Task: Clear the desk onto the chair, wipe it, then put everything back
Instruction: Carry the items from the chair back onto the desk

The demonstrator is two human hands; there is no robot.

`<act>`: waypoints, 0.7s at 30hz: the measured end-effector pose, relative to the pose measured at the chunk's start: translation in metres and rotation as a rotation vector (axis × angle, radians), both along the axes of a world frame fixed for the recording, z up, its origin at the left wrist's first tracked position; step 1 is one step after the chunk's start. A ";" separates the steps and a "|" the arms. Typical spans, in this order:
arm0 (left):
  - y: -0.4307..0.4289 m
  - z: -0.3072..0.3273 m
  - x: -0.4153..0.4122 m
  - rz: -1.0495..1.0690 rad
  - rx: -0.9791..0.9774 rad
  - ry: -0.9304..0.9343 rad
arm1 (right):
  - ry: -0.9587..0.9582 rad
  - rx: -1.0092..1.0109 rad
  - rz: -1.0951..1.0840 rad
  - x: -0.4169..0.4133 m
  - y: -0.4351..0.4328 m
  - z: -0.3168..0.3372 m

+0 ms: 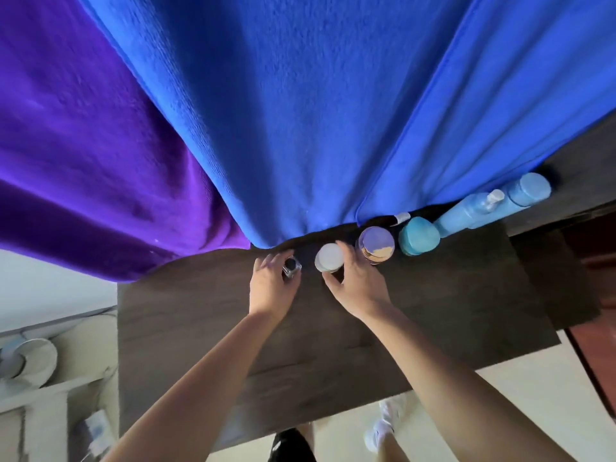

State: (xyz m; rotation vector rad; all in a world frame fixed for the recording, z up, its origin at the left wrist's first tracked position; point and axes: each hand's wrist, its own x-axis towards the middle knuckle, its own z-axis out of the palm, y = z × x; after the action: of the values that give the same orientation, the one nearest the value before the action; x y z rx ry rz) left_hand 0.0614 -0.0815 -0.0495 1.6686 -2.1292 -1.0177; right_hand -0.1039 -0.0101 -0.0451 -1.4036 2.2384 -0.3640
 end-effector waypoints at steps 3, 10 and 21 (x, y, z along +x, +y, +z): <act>0.010 0.014 0.004 -0.013 0.012 -0.005 | -0.013 0.053 0.028 -0.002 0.005 0.011; 0.038 0.122 0.009 -0.027 -0.321 0.015 | 0.062 -0.184 0.055 -0.033 0.039 0.103; 0.121 0.252 -0.101 -0.193 -0.641 0.190 | 0.359 -0.658 -0.170 -0.193 0.176 0.229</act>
State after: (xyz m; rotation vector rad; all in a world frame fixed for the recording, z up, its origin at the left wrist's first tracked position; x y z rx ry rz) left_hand -0.0393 0.0392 0.2024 1.0380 -2.1925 -0.4291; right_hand -0.2966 0.1654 0.1843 -1.6972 2.6781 -1.0564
